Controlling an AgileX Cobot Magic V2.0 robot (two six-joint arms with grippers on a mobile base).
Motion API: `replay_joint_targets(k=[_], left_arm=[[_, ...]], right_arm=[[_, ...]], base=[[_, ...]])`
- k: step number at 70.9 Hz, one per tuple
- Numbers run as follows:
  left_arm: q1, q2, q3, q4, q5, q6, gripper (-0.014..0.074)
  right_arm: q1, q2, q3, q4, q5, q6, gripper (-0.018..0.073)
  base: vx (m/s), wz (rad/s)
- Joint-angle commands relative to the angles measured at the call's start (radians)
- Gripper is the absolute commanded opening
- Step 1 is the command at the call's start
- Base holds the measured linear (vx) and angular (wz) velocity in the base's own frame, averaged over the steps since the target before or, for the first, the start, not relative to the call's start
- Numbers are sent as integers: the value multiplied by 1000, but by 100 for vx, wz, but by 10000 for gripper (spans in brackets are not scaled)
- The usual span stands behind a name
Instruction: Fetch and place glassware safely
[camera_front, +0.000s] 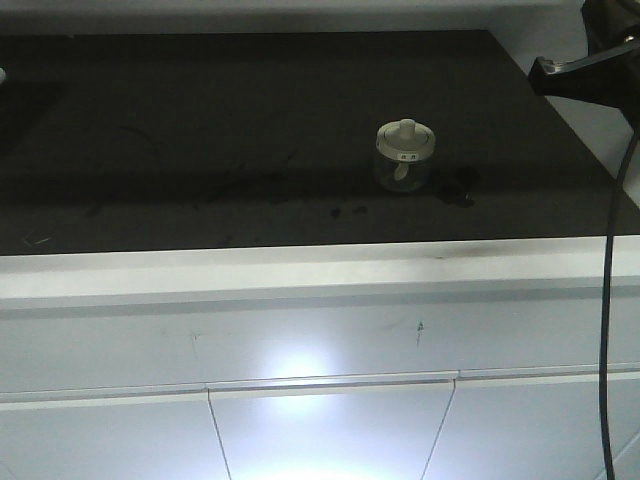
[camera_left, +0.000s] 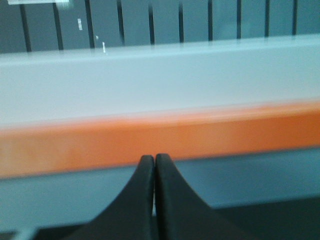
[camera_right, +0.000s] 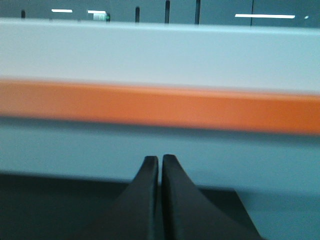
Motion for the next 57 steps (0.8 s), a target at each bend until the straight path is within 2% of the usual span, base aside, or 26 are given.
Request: replay_joint_targets(k=[1,24,42,57], left_arm=[[-5,-54,-47,-3,-106,-2,-7],[-5,-84,-47,-3,8,-2,-7],[-5,-195,-41,-3,233,0,-7],[-5,-355,127,2,246,0,-7]], right_arm=[[2,-39,-34,-12,-37,-11,-1],[2,-44,-33,-12,18,-11,-1],[2,-100,-32,-12,161,-1,-1],[2,-156,47,-12,165,48,-1]], base=[[0,0],[0,0],[0,0],[0,0]])
